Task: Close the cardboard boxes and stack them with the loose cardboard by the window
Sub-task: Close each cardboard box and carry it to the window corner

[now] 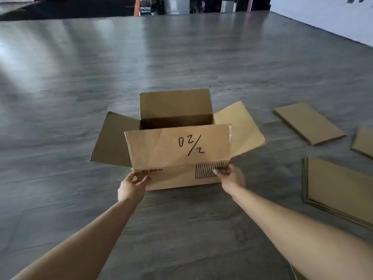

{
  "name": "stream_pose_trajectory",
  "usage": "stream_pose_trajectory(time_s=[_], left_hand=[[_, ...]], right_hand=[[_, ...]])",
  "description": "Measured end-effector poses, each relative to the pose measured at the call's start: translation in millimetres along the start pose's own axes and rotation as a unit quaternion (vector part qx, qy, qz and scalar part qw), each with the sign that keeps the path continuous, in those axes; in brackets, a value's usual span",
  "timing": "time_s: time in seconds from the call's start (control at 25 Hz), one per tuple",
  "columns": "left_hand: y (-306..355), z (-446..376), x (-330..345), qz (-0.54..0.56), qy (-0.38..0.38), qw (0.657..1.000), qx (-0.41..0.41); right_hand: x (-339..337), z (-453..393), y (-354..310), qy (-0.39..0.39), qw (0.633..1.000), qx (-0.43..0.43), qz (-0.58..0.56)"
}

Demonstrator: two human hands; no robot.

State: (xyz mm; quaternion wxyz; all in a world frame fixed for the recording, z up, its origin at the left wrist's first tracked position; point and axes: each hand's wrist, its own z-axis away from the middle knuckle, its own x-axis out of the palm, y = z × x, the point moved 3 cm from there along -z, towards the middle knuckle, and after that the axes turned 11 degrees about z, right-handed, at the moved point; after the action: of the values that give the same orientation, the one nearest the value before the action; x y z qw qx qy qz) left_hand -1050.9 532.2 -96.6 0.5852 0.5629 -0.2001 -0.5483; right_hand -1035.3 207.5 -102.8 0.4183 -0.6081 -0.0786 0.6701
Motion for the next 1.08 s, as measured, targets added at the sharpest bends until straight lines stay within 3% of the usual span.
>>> stream_pose_trajectory(time_s=[0.32,0.4,0.48,0.6,0.68,0.76,0.96,1.08], left_hand=[[-9.9,2.7,9.1,-0.058,-0.035,0.998,-0.006],[-7.3,5.2,8.8,-0.081,-0.047,0.995,-0.02],[-3.2,10.0,6.1,-0.175,-0.058,0.983,-0.004],[8.2,20.2,-6.5,-0.334,-0.022,0.938,0.087],[19.5,28.3,-18.3,-0.36,0.004,0.917,0.175],[33.5,35.0,-28.2,-0.334,0.015,0.897,0.287],[93.2,44.0,-30.6,-0.307,0.068,0.8,0.511],[129.9,38.3,-16.8,-0.312,0.072,0.799,0.509]], right_hand=[[12.1,6.8,10.8,-0.055,0.997,0.037,-0.046],[7.4,11.4,9.5,-0.068,0.997,0.028,-0.023],[-2.8,15.2,7.1,-0.07,0.996,0.0,0.054],[-22.4,18.9,3.3,-0.064,0.977,-0.065,0.193],[-35.9,24.8,-5.3,-0.037,0.948,-0.13,0.288],[-48.1,32.8,-20.4,0.044,0.912,-0.227,0.34],[-72.2,44.0,-74.1,0.187,0.839,-0.429,0.276],[-85.5,37.2,-114.9,0.242,0.815,-0.448,0.277]])
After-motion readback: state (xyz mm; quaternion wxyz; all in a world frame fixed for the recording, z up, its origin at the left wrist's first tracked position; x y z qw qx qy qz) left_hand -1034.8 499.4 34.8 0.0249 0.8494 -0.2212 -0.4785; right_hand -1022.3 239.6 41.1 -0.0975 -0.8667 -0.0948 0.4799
